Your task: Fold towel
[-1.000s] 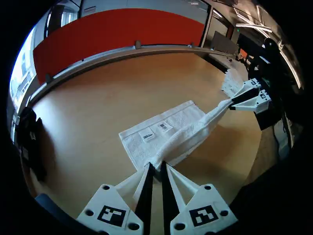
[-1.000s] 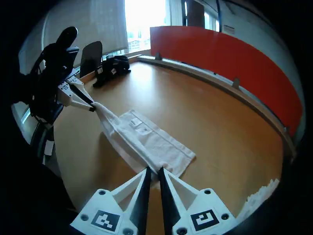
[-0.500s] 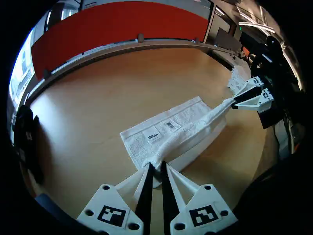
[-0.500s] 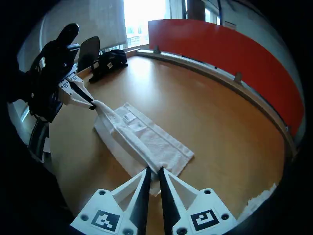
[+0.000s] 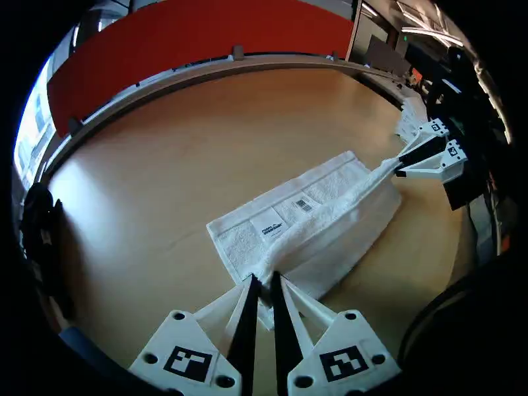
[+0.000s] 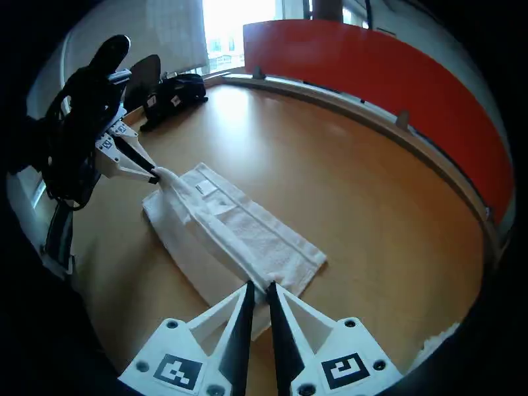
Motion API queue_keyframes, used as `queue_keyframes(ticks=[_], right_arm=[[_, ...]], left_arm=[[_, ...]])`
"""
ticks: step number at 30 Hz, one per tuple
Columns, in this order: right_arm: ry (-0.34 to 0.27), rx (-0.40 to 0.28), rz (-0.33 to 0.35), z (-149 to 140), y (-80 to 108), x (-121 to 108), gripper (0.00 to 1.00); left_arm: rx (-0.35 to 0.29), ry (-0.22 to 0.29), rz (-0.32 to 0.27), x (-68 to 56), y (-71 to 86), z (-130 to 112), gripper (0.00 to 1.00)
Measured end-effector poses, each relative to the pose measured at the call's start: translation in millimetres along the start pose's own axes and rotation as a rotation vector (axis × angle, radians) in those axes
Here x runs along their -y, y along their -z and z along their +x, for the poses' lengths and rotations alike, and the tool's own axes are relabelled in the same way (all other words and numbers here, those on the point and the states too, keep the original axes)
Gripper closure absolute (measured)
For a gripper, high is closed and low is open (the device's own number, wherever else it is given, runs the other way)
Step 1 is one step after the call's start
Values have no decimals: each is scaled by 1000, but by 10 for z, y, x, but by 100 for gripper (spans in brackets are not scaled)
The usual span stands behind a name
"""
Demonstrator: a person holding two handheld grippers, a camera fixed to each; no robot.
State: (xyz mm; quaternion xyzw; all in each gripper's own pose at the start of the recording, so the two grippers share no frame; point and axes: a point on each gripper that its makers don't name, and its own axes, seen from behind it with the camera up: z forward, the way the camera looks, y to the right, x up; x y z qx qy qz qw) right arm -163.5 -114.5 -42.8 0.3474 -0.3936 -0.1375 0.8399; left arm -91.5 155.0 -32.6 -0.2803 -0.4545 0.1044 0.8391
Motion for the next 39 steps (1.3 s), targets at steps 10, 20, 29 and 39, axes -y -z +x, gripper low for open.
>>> queue_keyframes(ticks=[10,20,29,39], right_arm=[[-26,13,-25,-74,-152,-83,83],[-23,4,-61,-68,-223,-196,74],[-17,7,-102,-66,-301,-347,55],[-26,-1,-139,-4,-326,-468,42]], left_arm=[[10,-20,28,69,-188,-7,86],[5,-27,57,168,-255,15,74],[11,-49,79,256,-288,29,62],[5,-77,133,424,-294,102,37]])
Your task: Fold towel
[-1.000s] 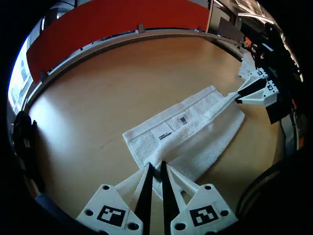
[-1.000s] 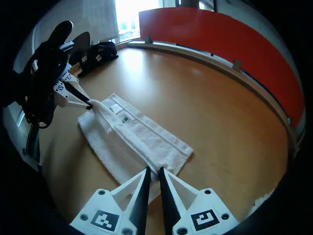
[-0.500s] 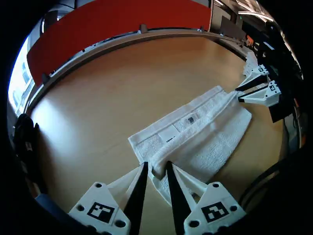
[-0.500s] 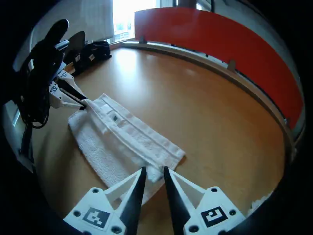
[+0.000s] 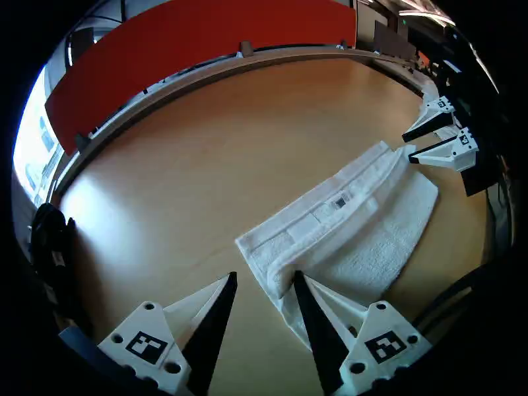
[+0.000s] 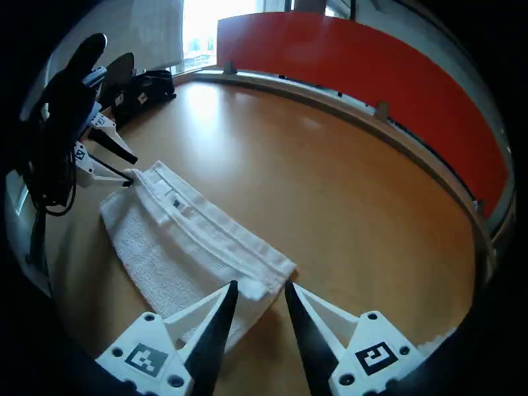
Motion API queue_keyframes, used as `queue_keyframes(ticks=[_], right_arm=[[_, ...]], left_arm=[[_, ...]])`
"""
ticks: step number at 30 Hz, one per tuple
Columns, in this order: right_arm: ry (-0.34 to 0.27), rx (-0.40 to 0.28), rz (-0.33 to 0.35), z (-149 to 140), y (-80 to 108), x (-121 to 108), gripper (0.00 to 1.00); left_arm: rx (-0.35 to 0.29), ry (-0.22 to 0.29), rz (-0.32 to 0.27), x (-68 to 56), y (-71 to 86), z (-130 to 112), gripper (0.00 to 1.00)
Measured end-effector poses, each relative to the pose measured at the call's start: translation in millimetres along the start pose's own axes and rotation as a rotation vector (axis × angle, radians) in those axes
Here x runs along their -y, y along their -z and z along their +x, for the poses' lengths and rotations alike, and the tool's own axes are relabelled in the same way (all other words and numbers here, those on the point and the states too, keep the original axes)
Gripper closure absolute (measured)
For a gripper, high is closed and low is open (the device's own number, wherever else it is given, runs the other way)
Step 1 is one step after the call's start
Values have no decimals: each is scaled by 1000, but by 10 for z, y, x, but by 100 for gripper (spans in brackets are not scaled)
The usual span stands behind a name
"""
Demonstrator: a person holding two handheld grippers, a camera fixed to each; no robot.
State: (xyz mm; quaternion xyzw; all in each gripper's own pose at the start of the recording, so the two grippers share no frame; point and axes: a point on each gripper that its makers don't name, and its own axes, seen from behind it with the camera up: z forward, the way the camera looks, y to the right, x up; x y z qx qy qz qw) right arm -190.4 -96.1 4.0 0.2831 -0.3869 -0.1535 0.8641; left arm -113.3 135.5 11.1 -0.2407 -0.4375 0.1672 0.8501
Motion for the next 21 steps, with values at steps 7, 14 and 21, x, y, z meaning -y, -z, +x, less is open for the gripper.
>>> queue_keyframes(ticks=[7,14,21], right_arm=[[-1,-8,-22,57,-9,-66,40],[7,-24,-51,110,-1,-133,15],[-4,-37,-47,126,56,-109,2]], left_arm=[[-19,2,45,139,15,79,32],[-32,8,63,208,68,95,10],[-38,48,51,205,124,67,2]])
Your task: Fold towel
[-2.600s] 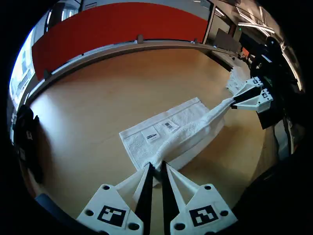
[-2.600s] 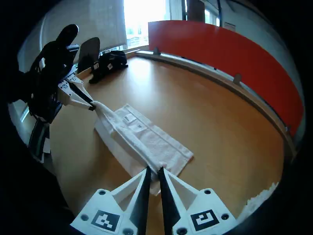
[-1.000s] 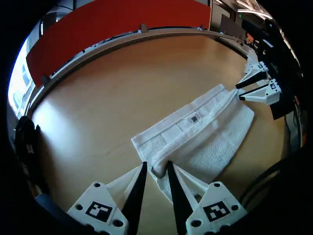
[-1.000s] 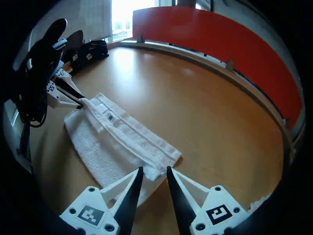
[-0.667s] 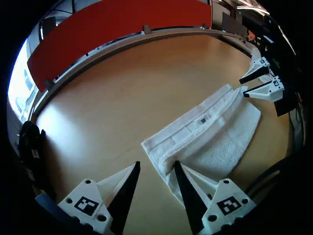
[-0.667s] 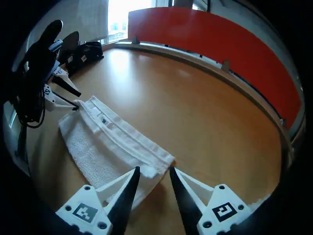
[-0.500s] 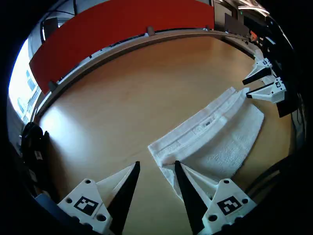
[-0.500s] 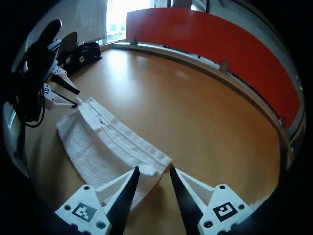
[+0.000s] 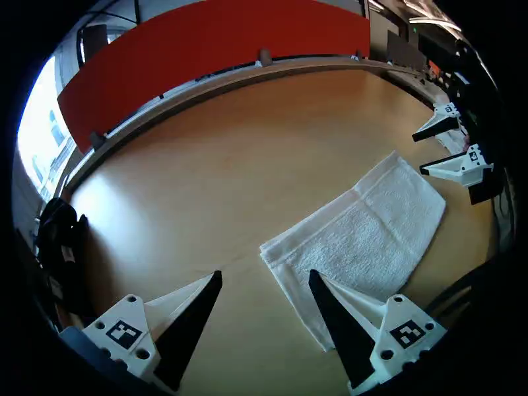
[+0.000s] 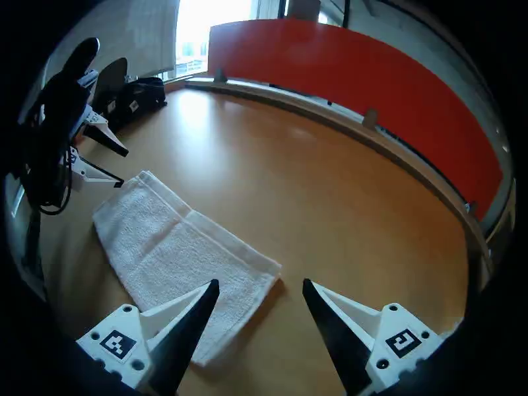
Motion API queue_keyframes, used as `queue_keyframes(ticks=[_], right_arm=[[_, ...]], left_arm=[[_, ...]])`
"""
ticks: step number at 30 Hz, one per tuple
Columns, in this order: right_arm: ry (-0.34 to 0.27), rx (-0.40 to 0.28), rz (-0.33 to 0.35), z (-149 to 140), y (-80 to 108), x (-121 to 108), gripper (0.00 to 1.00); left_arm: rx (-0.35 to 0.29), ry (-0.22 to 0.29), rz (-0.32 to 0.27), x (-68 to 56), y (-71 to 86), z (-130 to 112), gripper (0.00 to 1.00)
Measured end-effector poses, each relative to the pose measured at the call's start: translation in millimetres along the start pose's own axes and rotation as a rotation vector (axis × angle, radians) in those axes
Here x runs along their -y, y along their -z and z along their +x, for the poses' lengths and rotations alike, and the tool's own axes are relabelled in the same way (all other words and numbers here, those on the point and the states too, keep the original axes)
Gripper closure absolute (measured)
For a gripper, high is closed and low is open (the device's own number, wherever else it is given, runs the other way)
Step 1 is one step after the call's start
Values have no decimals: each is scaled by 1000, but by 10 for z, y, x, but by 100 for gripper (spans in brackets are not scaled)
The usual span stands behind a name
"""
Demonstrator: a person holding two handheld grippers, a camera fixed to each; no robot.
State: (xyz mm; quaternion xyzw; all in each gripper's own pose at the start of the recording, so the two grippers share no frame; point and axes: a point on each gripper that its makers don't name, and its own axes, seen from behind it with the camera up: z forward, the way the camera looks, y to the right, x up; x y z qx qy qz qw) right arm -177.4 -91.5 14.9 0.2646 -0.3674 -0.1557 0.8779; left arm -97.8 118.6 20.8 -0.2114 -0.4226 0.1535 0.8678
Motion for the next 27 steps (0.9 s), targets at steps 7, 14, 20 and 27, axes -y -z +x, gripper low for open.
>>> queue_keyframes(ticks=[7,14,20,27], right_arm=[[-1,-7,4,-13,66,67,2],[-4,-13,11,-52,160,163,2],[-14,-23,13,-91,254,250,2],[-28,-24,7,-158,366,309,2]], left_arm=[[-8,32,-9,-26,67,-9,2],[-12,55,-12,-77,158,-62,2],[-16,89,-11,-130,232,-125,2],[-15,124,-6,-185,327,-233,2]])
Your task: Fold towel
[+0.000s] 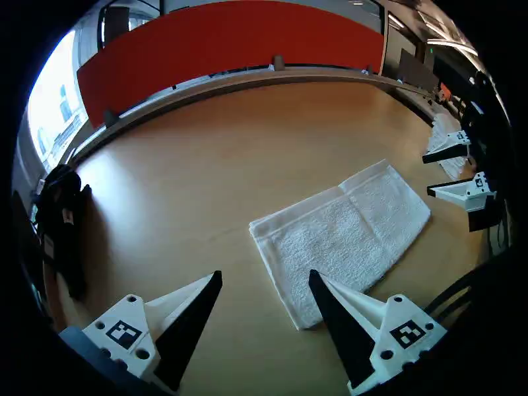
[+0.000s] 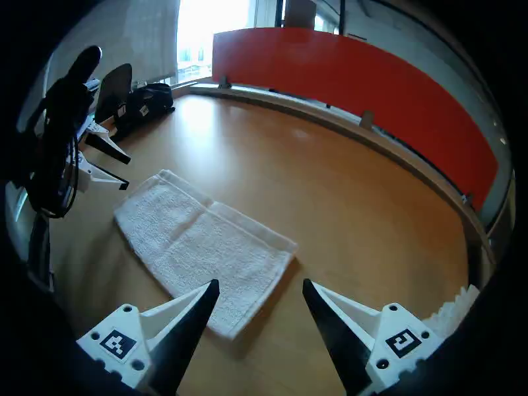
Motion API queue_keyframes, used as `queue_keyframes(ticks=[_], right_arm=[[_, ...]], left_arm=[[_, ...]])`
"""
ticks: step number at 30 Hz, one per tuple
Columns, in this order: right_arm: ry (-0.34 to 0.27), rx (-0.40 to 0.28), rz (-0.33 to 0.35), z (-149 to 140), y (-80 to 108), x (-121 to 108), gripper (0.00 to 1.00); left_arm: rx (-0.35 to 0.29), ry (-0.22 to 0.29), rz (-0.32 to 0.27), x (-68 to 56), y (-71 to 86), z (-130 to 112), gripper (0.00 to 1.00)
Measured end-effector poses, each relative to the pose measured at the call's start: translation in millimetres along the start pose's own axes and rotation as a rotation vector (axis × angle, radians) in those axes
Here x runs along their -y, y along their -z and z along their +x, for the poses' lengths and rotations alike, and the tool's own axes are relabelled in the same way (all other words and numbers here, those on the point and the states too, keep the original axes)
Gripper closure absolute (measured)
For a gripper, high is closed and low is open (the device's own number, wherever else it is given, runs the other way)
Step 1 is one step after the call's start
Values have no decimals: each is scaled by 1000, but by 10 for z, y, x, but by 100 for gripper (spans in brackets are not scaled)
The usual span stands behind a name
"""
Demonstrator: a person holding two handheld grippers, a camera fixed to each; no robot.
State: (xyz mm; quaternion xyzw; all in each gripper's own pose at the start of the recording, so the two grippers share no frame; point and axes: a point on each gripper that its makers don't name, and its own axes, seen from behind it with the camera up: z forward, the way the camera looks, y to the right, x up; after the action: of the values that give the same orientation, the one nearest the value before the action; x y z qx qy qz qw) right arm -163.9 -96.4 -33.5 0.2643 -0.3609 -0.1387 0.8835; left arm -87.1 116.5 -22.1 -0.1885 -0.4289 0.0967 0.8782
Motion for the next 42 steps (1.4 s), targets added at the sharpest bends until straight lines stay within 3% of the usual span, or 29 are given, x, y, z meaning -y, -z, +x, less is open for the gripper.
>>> queue_keyframes(ticks=[14,26,42], right_arm=[[-12,-3,2,-117,153,56,2],[27,12,39,-180,124,100,2],[81,40,84,-260,67,131,2]], left_arm=[[-2,44,12,-28,138,-188,2],[-35,120,44,7,289,-301,2],[-117,181,99,94,581,-435,3]])
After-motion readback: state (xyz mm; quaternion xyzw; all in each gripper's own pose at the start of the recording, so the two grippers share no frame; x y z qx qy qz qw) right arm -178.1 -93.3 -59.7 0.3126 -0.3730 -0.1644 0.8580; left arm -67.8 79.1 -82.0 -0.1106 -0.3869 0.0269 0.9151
